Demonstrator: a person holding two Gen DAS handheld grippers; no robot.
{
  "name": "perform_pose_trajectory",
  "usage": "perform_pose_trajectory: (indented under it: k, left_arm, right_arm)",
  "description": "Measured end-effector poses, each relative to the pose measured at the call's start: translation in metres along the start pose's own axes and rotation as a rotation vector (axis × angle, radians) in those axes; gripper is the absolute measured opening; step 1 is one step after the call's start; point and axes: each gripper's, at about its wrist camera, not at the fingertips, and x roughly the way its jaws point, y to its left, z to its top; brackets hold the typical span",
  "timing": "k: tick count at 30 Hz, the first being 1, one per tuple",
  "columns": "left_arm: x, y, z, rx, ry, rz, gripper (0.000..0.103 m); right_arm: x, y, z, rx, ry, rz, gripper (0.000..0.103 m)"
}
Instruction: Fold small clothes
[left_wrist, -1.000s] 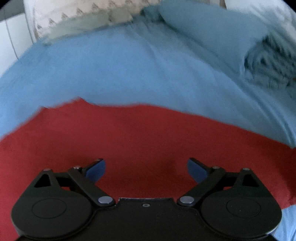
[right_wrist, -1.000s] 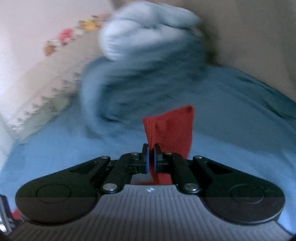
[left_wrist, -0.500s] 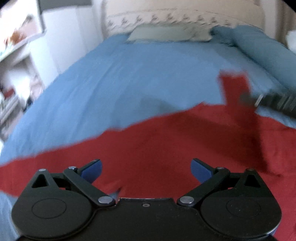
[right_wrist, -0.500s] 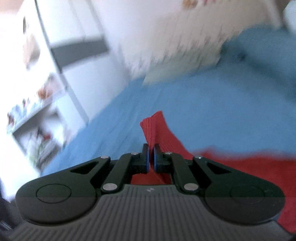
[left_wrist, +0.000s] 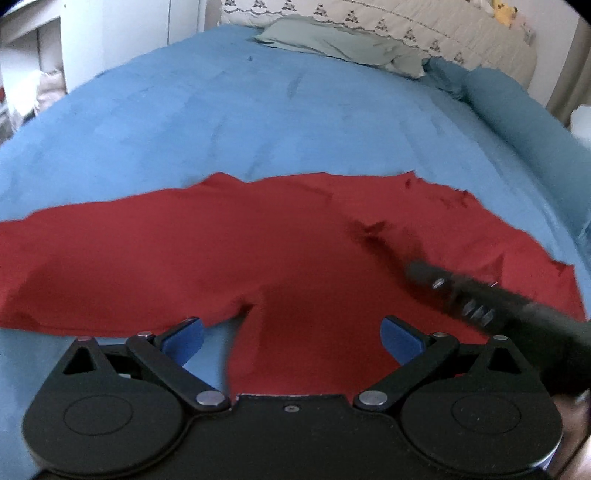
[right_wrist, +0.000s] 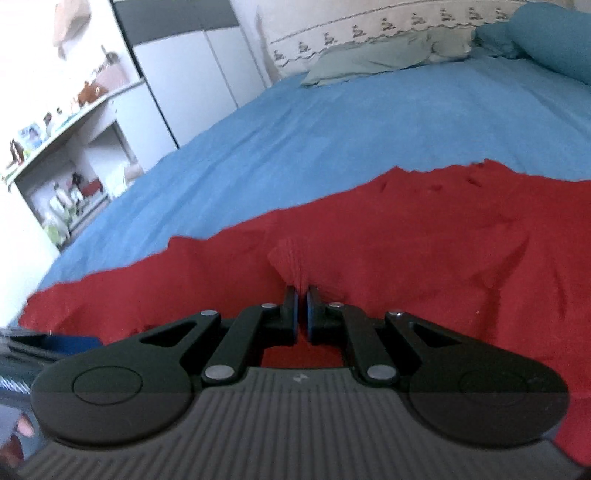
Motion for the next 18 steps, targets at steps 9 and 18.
perform_pose_trajectory:
  k: [9,18]
  left_arm:
    - [-0.009,-0.021,0.009,0.041,-0.045,-0.044,0.103]
    - [0.040,-0.047,0.003,-0.033,0.042,-0.155,0.075]
  right_arm:
    - [0.008,0.012,-0.001,-0.134,-0.005,0.039,0.067]
    - [-0.078,-0.009,-0.013,-0.300,-0.039,-0.016,0.090]
